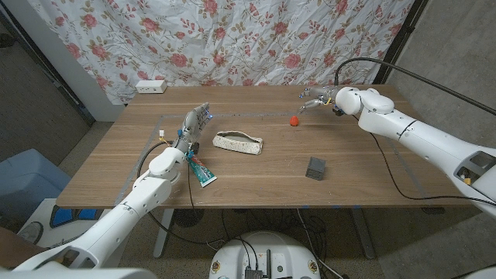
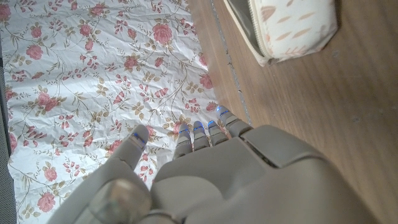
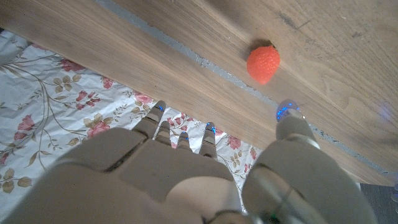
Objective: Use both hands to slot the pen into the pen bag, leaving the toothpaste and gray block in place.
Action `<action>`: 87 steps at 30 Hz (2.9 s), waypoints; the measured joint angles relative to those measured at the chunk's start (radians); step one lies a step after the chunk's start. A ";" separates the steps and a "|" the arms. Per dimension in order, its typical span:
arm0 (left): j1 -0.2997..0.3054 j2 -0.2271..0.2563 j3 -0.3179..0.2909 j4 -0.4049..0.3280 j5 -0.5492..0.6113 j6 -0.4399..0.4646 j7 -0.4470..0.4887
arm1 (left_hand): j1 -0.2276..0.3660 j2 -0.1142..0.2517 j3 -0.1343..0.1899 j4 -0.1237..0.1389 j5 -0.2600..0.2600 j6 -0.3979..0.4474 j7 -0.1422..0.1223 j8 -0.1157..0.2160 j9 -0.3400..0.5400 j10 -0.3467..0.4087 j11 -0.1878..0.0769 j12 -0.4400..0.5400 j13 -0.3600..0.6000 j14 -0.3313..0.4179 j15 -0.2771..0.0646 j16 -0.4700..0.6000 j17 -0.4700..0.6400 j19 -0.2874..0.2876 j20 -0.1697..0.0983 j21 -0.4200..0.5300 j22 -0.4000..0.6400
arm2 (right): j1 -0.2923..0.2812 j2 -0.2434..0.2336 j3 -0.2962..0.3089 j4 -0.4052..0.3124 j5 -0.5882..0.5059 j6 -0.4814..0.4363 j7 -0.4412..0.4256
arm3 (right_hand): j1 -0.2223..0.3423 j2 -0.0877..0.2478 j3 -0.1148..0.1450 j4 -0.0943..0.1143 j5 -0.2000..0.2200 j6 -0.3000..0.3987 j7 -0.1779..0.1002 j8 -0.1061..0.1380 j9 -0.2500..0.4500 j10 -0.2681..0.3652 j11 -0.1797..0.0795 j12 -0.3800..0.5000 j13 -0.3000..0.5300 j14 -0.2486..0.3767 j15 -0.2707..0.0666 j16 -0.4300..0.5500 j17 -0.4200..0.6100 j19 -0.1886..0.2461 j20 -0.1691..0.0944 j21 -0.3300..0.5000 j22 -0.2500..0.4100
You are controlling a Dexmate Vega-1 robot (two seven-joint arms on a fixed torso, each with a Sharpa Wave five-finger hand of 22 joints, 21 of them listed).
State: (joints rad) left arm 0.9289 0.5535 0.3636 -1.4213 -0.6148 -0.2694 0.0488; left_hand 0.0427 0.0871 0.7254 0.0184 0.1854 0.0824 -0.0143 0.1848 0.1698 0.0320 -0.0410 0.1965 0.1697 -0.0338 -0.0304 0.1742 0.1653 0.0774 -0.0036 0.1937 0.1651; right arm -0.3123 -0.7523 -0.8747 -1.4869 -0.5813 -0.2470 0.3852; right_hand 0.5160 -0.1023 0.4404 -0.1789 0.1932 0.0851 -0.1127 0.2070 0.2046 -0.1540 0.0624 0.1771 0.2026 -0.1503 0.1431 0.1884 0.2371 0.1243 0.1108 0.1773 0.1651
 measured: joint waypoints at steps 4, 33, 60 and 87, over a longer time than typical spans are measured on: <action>0.000 0.000 0.001 0.000 -0.001 0.001 -0.001 | 0.000 0.000 0.000 0.000 0.000 0.000 0.000 0.000 0.000 0.000 0.000 0.000 0.000 0.000 0.000 0.000 0.000 0.000 0.000 0.000 0.000 | 0.009 0.007 -0.010 0.011 -0.025 -0.002 0.020 | 0.000 0.000 0.000 0.000 0.000 0.001 0.000 0.006 0.003 0.000 0.000 0.001 0.000 0.000 0.000 0.005 0.003 0.000 0.000 0.000 0.000; -0.008 0.006 0.008 -0.005 -0.005 0.036 -0.001 | 0.000 0.000 0.004 -0.004 0.000 0.005 0.006 0.000 0.000 0.000 0.000 0.000 0.000 0.005 -0.005 0.000 0.000 0.000 0.000 0.000 0.000 | 0.075 0.086 -0.105 0.123 -0.132 -0.015 0.094 | 0.032 -0.016 -0.004 0.004 0.000 0.060 -0.041 0.045 0.017 0.006 -0.013 0.019 0.000 0.013 -0.006 0.023 0.005 0.008 0.007 0.008 0.000; -0.002 0.012 0.011 -0.012 -0.013 0.054 -0.010 | 0.000 0.000 0.008 0.000 0.000 0.005 0.005 0.000 0.000 0.005 0.006 0.000 0.000 0.009 -0.002 0.000 0.000 0.005 0.005 0.000 0.005 | 0.076 0.126 -0.150 0.167 -0.179 -0.010 0.042 | 0.091 -0.004 0.006 0.002 -0.005 0.180 -0.075 0.113 0.026 0.064 -0.030 0.031 0.000 0.080 -0.032 0.050 0.007 0.066 -0.015 0.019 0.000; 0.004 0.012 0.013 -0.015 -0.018 0.060 -0.008 | 0.000 0.000 0.010 -0.002 0.000 0.005 0.005 0.000 0.000 0.007 0.007 0.000 0.000 0.009 -0.002 0.000 0.000 0.005 0.005 0.000 0.005 | 0.045 0.139 -0.154 0.187 -0.214 -0.006 -0.088 | 0.203 0.000 0.017 0.003 -0.012 0.380 -0.103 0.213 0.029 0.164 -0.071 0.046 -0.003 0.162 -0.087 0.076 0.012 0.142 -0.056 0.019 0.000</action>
State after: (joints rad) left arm 0.9326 0.5654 0.3767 -1.4361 -0.6328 -0.2097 0.0407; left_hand 0.0427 0.0871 0.7356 0.0163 0.1854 0.0877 -0.0089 0.1848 0.1698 0.0391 -0.0337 0.1965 0.1696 -0.0249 -0.0321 0.1741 0.1651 0.0826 0.0017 0.1937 0.1702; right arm -0.2676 -0.6136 -1.0284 -1.3000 -0.7950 -0.2534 0.2976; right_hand 0.7190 -0.1024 0.4576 -0.1761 0.1811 0.4651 -0.2158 0.4201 0.2333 0.0101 -0.0089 0.2235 0.1998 0.0118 0.0566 0.2648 0.2487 0.2667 0.0549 0.1966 0.1649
